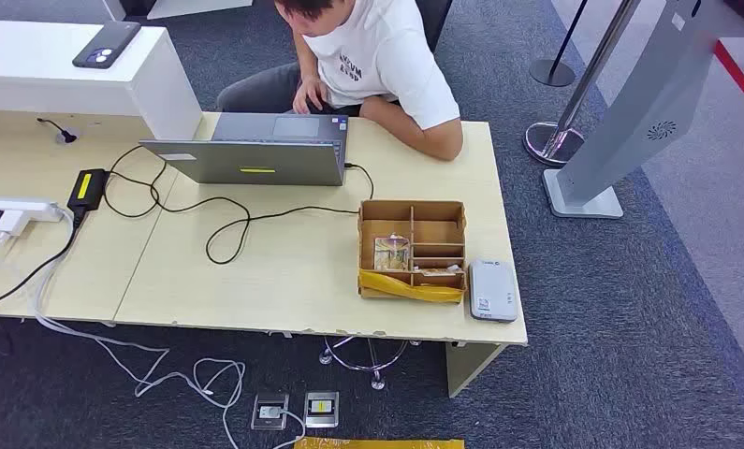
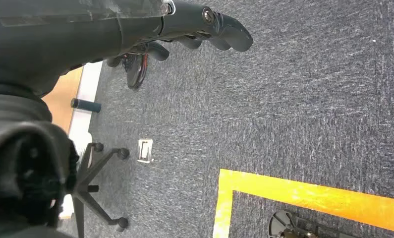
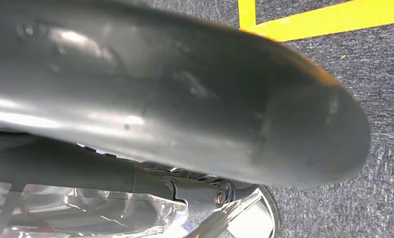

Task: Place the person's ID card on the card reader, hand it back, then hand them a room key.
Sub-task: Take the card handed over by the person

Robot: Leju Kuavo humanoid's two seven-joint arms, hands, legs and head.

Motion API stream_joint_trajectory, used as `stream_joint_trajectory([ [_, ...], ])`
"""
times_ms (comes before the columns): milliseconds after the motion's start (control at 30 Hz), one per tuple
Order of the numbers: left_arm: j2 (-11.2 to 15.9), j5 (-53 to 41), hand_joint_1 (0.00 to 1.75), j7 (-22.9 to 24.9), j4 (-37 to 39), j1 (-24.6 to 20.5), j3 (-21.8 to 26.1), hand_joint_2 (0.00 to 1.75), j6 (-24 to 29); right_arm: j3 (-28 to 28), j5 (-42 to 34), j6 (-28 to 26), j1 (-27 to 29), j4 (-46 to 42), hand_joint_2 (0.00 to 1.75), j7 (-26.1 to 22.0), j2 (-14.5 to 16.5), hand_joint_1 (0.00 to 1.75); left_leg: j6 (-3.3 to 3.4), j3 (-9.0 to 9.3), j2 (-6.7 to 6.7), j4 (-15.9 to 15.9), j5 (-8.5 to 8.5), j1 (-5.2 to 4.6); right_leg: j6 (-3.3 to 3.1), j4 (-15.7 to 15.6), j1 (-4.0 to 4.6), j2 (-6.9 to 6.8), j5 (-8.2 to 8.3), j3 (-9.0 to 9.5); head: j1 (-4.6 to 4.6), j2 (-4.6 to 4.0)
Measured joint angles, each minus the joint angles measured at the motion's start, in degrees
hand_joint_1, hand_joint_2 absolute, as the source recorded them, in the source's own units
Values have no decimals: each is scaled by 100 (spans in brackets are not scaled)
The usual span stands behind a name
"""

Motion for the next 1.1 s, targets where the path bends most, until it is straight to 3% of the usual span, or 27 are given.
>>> stream_joint_trajectory([
  [967,7,-14,0,-7,0,0,3,0,33,-6,0,51,-11,0,0,116,9,0,0,-1,0,0,0,0,0,0,0,0,0,1,0,1],
  [1100,7,-14,0,-7,0,0,3,0,33,-6,0,-4,-18,0,175,225,2,0,0,-1,0,0,0,0,0,0,0,0,0,1,0,1],
])
